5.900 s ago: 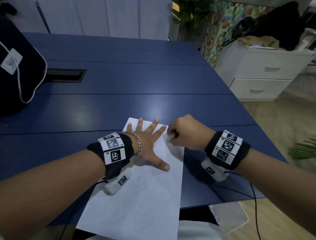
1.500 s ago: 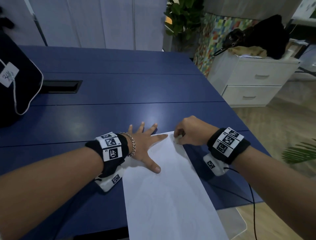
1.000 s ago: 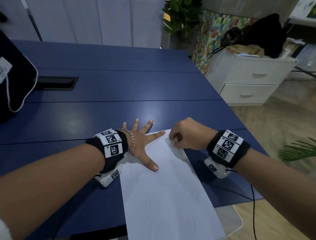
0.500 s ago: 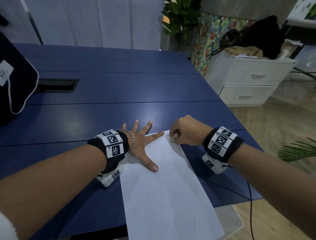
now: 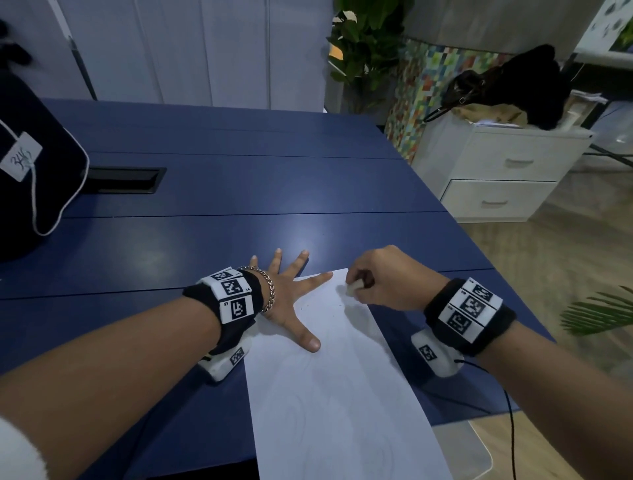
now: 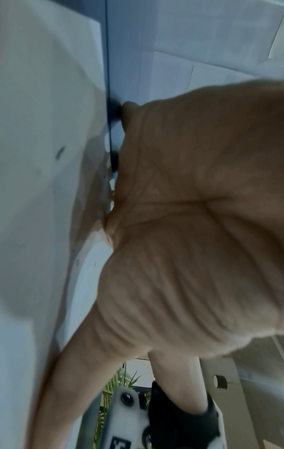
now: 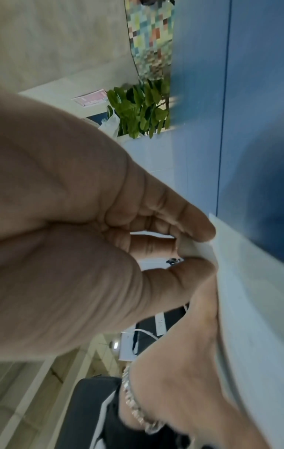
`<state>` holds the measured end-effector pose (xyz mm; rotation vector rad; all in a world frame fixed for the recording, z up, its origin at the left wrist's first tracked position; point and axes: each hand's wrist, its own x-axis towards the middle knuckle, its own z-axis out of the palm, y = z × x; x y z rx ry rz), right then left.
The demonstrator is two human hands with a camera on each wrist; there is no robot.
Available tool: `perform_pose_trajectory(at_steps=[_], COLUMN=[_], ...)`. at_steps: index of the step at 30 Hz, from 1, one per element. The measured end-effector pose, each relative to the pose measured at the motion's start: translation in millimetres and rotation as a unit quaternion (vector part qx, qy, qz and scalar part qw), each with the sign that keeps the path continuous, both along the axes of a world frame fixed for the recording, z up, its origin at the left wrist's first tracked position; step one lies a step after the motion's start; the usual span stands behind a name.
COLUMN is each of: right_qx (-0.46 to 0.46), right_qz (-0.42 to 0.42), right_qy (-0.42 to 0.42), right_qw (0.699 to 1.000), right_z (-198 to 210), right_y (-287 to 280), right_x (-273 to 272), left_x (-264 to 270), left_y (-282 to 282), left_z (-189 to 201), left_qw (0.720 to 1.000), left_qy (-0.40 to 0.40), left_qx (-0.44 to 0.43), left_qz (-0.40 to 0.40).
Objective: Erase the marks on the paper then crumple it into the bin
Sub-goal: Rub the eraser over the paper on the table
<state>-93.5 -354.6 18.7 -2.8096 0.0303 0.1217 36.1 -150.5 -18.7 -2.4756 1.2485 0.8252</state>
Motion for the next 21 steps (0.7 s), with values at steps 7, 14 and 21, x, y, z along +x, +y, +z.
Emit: perform_pose_trajectory(at_steps=[7,14,21], right_qx=[-0.004,0.012,0.026], right_qz=[0.065,0.021,0.053], right_qy=[0.058,-0.009,0.066], right_qw=[0.996,1.0,0.996], right_z=[9,19,17], right_y=[30,13,29], right_x=[-49,-91,-126], left_x=[-11,-15,-12], left_y=[19,104,158], left_z=[-2,21,6], left_qw=[0.993,0.957,0.985], left_qy=[-0.004,0.051,0.05], left_qx=[-0.109,-0.284,-0.156], left_qz=[-0.045,-0.03,-0.062])
